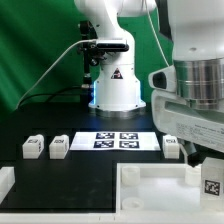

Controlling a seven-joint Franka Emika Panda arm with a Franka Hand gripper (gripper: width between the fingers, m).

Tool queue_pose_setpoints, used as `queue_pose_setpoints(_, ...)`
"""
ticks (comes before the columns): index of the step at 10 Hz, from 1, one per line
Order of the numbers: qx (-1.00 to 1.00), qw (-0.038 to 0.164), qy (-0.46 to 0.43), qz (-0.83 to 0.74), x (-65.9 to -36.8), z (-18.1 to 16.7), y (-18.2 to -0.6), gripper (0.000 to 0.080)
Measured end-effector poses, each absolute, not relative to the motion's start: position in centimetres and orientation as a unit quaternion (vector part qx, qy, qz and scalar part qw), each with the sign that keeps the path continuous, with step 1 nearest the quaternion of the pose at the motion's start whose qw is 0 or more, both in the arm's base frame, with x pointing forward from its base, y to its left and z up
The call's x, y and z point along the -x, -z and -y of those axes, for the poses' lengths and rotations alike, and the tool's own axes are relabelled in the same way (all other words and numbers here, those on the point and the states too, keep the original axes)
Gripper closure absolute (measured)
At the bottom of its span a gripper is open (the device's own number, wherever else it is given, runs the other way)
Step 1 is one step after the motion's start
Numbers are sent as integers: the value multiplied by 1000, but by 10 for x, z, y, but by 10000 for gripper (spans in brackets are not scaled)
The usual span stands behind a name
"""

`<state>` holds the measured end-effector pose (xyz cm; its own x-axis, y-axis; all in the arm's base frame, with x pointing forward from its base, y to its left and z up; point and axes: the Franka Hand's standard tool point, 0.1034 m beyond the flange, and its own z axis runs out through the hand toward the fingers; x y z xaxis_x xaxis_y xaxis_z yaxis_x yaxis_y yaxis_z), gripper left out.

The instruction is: Assemble one leg

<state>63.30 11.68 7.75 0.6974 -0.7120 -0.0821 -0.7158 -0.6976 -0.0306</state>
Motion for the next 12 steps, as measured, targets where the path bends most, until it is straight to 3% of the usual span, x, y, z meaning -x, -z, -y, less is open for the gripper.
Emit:
queue_pose_setpoints(2,940,28,-27,-339,-633,-119,-76,151)
queue_pose_setpoints(3,932,27,-28,-361,-633,-119,-76,279)
queue_pose_setpoints(4,932,27,-28,-361,-633,-119,-76,279)
queue_pose_setpoints(5,919,28,-30,-393,-633,-120,-76,418)
queue_pose_setpoints(6,892,26,-32,-451,-633,-120,-76,508)
queue_pose_setpoints(9,770,35,-38,-636,-635,-119,-76,508)
queue_pose_setpoints(12,608,59,-42,-791,-634,-120,-76,508)
